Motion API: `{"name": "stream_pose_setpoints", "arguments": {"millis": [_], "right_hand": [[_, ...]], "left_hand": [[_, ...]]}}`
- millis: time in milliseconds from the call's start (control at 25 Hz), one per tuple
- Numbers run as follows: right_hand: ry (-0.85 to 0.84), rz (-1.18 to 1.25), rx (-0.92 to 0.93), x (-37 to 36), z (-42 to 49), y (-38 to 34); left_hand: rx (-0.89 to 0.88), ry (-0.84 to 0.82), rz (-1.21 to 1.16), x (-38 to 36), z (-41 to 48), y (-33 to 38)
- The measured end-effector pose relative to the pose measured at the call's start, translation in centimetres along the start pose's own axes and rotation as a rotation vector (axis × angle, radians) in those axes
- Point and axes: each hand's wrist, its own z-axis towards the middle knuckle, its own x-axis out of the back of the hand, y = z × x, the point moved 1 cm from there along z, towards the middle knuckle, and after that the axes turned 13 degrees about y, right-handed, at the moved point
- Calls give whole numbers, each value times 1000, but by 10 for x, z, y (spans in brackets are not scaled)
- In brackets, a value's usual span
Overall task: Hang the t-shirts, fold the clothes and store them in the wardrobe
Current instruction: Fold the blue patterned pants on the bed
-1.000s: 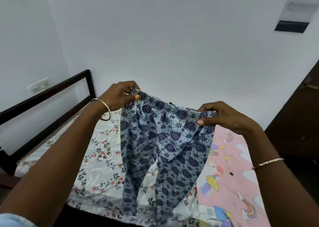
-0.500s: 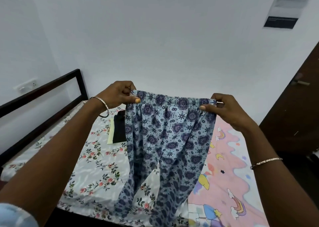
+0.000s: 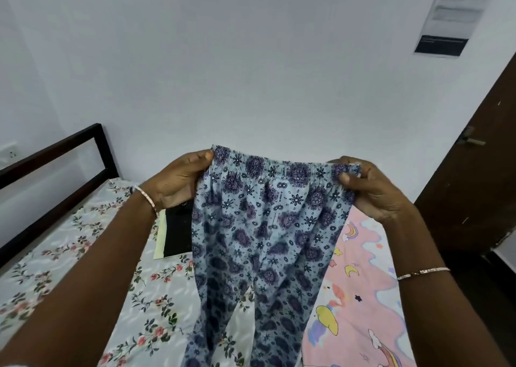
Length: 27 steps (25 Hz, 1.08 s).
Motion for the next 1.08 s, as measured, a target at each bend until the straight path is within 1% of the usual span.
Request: {"name": "stream_pose_setpoints", "arguments": {"millis": [40, 80, 160, 200, 240, 280, 360, 400, 520, 600, 680, 800, 840, 960, 1080], "right_hand": [[-6, 40, -59, -7, 8, 8], [31, 19, -129, -15, 20, 17], [198, -78, -218, -23, 47, 44], [274, -90, -250, -25, 60, 56], [352, -89, -287, -29, 70, 64], [446, -83, -307, -40, 74, 67], [640, -111, -250, -76, 73, 58], [683, -141, -196, -92, 74, 57], [687, -251, -18, -125, 70, 58], [701, -264, 12, -140, 68, 58], [641, -207, -63, -142, 71, 56], [506, -30, -258, -132, 79, 49], [479, 4, -288, -128, 81, 50], [414, -4, -260, -123, 88, 54], [320, -10, -256, -115, 90, 51]], "left_hand": [[33, 82, 13, 0, 14, -6], [51, 216, 106, -4, 27, -9], [9, 574, 319, -12, 49, -14], [-25, 699, 360, -18, 54, -13], [-65, 763, 374, -23, 58, -14], [-115, 779, 383, -31, 56, -15], [-208, 755, 430, -52, 51, -19], [-255, 724, 465, -63, 47, -22], [-433, 598, 576, -97, 38, -32], [-503, 560, 661, -111, 38, -38], [-525, 529, 690, -118, 40, -41], [-572, 477, 716, -122, 44, -43], [-571, 470, 717, -122, 46, -43], [-561, 436, 669, -123, 56, -42], [-523, 311, 527, -128, 61, -35]]}}
